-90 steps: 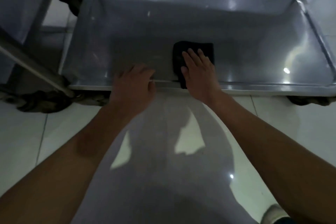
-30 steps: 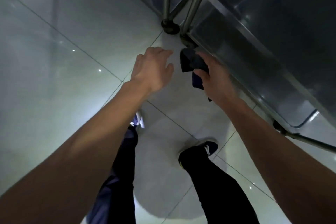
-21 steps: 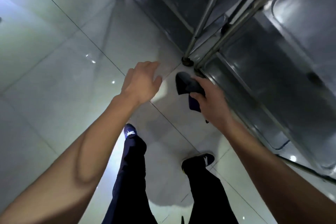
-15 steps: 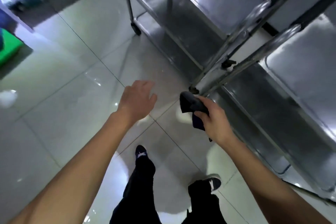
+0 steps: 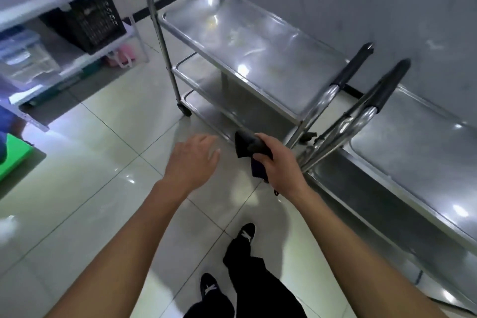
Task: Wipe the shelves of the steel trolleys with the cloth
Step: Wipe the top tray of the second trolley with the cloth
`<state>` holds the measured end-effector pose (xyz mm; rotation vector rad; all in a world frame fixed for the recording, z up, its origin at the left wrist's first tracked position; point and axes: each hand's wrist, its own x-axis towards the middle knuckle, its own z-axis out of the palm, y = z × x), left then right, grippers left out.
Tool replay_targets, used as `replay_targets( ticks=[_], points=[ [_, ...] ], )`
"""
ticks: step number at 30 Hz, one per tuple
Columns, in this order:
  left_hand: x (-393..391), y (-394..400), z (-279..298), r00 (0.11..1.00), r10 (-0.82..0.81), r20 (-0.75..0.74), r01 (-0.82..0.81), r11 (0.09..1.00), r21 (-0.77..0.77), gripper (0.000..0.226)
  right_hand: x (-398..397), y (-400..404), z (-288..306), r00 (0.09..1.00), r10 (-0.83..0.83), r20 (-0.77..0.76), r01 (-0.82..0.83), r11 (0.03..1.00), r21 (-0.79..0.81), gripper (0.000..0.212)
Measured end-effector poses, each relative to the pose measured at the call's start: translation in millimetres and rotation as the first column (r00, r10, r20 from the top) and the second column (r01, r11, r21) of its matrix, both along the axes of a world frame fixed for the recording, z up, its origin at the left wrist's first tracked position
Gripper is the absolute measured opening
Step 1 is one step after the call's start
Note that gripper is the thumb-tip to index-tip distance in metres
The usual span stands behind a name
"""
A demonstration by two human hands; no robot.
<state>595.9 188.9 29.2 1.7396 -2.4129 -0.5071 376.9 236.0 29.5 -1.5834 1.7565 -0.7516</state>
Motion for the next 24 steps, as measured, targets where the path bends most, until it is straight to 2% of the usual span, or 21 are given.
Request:
replay_targets(
  ticks=[6,9,17,24],
  points=[
    [-36,-72,24,0.995,-0.036,0.094,0.041,0.998,-0.047,0.044,-30,-71,8,0.999,-0.031,0.042,0.034,0.997,-0.075,0.047],
    [-59,-104,36,0.991,-0.059,0.116,0.068,0.995,-0.078,0.042,-47,-107,13,1.000,-0.012,0.003,0.012,0.995,-0.101,0.048],
    [-85,-166,43,0.994,-0.056,0.091,0.064,0.994,-0.092,0.043,-72,-173,21,1.000,-0.005,0.009,0.006,0.992,-0.123,0.043],
    [-82,-233,32,0.999,-0.045,0.024,0.046,0.998,-0.049,0.042,-70,-236,8,0.996,-0.016,0.087,0.022,0.997,-0.078,0.039]
  ],
)
